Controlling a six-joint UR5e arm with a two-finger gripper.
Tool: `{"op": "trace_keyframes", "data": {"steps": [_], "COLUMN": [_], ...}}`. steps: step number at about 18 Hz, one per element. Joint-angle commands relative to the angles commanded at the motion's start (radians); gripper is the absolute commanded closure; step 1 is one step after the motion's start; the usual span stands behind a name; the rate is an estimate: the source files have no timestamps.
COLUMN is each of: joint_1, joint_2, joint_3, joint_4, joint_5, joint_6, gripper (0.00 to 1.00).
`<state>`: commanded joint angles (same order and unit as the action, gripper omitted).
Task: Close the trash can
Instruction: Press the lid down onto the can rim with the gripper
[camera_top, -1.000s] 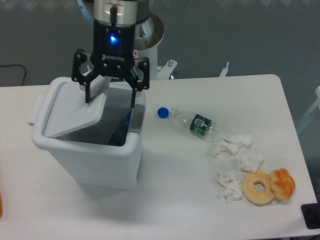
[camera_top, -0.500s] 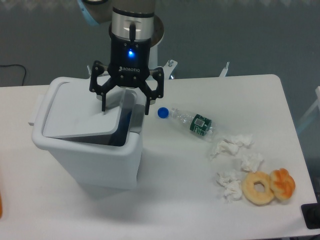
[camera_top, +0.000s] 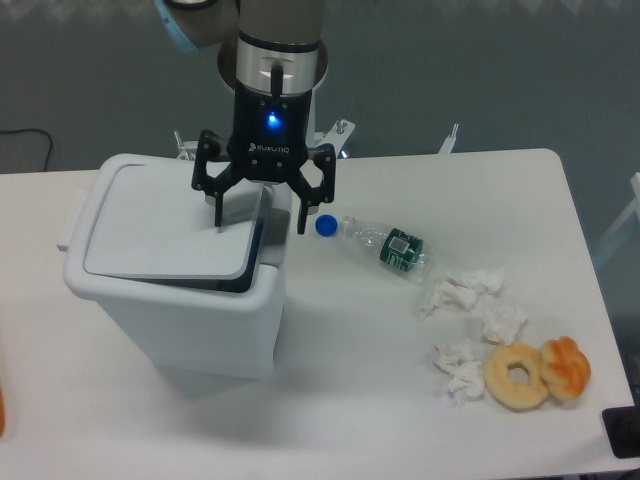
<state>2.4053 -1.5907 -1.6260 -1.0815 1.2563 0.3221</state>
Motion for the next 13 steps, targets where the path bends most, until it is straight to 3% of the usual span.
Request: {"op": "trace_keyframes", "data": {"steps": [13], "joint_1": [0.009], "joint_2": [-0.029], "joint_3": [-0.002], "joint_4": [0.000], "joint_5": [0.003], "joint_6": [0.020], "gripper": [0.00]}}
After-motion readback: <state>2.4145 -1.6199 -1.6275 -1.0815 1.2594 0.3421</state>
